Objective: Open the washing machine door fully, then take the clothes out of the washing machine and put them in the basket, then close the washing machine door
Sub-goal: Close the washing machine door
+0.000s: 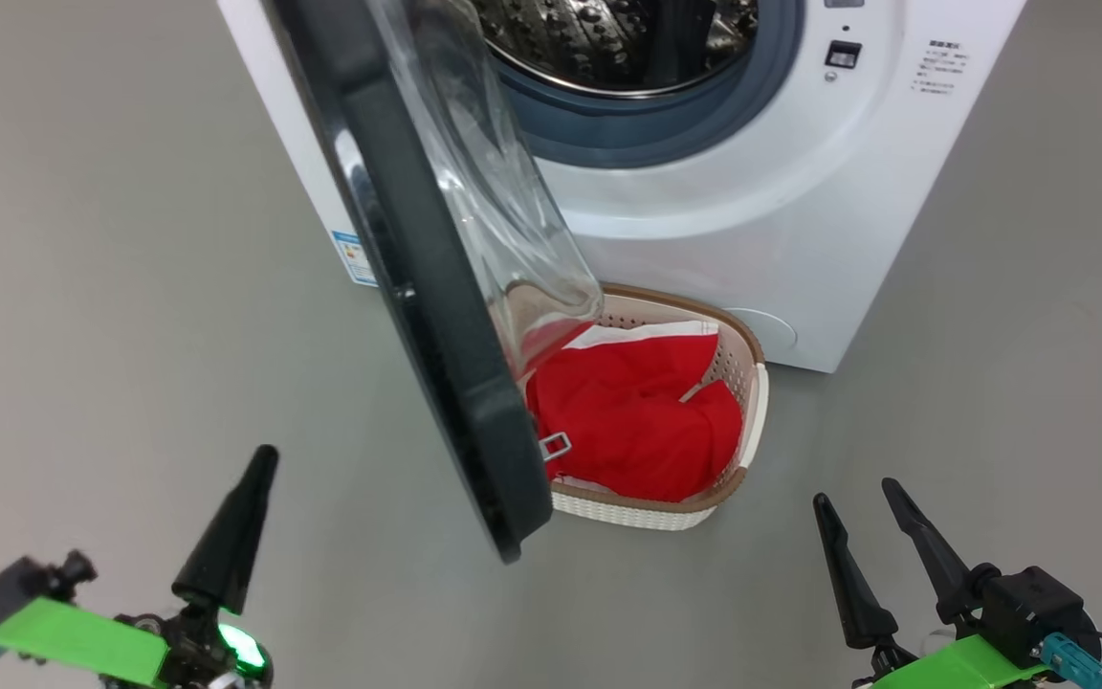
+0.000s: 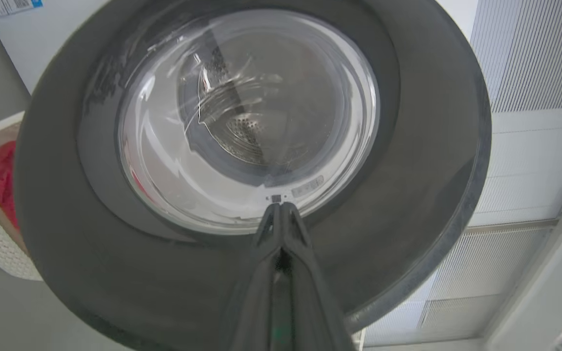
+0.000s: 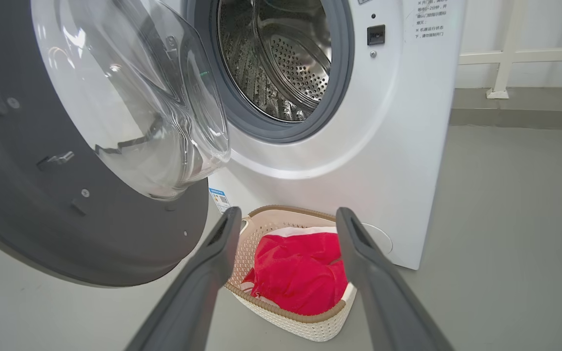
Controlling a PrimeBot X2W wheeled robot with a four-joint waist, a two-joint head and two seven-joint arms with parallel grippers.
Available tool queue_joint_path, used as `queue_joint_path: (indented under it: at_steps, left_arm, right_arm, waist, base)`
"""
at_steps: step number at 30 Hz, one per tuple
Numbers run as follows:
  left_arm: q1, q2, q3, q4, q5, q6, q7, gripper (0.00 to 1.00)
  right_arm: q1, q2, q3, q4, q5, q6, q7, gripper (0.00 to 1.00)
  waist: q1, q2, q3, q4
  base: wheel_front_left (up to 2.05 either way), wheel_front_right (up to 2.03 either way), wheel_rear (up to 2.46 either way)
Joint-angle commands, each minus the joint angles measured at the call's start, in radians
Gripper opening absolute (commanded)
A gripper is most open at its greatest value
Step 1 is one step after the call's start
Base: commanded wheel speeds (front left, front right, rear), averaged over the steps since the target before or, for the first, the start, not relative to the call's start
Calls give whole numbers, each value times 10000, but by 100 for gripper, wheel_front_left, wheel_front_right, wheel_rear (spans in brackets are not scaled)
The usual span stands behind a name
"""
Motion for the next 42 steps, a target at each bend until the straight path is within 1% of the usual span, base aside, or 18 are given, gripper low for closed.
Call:
queue_joint_path:
  at_steps: [1, 4, 8, 9, 13, 16, 22, 27, 30, 36, 42]
  left_arm:
    - [-368, 207, 639, -413, -265, -56, 1283, 0]
    - [-350, 11, 999, -512, -326, -56, 2826, 0]
    - [-424, -443, 1384, -620, -24, -56, 4091, 0]
    - [-424, -443, 1384, -620, -24, -56, 4091, 0]
    - [-568, -803, 1616, -782, 280, -56, 4978, 0]
    - [-722, -970, 1708, -916, 664, -56, 5265, 0]
    - [-1007, -1155, 1765, -1237, 1096, -56, 5261, 0]
    - [-1434, -1198, 1405, -1372, 1510, -56, 5148, 0]
    - [-1865, -1211, 1127, -1378, 1760, -56, 4811, 0]
    - [-2895, -1213, 496, -1204, 2369, -56, 3855, 0]
    - [-4046, -862, -151, -576, 3214, -56, 2316, 0]
  right_arm:
    - [-396, -10, 200, -262, 79, 73, -63, 100]
    - [-458, -10, 204, -263, 108, 73, -63, 100]
    - [-549, -10, 205, -285, 163, 73, -63, 100]
    - [-549, -10, 205, -285, 163, 73, -63, 100]
    - [-645, -10, 202, -332, 214, 73, -63, 100]
    - [-727, -10, 192, -354, 262, 73, -63, 100]
    - [-862, -10, 191, -410, 390, 73, -63, 100]
    - [-1000, -10, 171, -474, 529, 73, -63, 100]
    - [-1109, -10, 185, -522, 636, 73, -63, 100]
    - [-1338, -10, 247, -585, 883, 73, -63, 100]
    - [-1480, -10, 387, -652, 1226, 73, -63, 100]
  waist:
    - [-1, -1, 174, -246]
    - [-1, -1, 262, -438]
    - [-1, -1, 386, -724]
    - [-1, -1, 386, -724]
    - [-1, -1, 531, -1038]
    - [-1, -1, 633, -1316]
    - [-1, -1, 849, -1964]
    - [-1, -1, 1145, -2482]
    - [-1, -1, 1339, -2811]
    - [-1, -1, 1758, -3521]
    - [-1, -1, 2192, -4327]
  base:
    - [0, 0, 0]
    - [0, 0, 0]
    - [0, 0, 0]
    - [0, 0, 0]
    - [0, 0, 0]
    - [0, 0, 0]
    - [0, 0, 0]
    - [0, 0, 0]
    - [0, 0, 0]
    - [0, 0, 0]
    - [0, 0, 0]
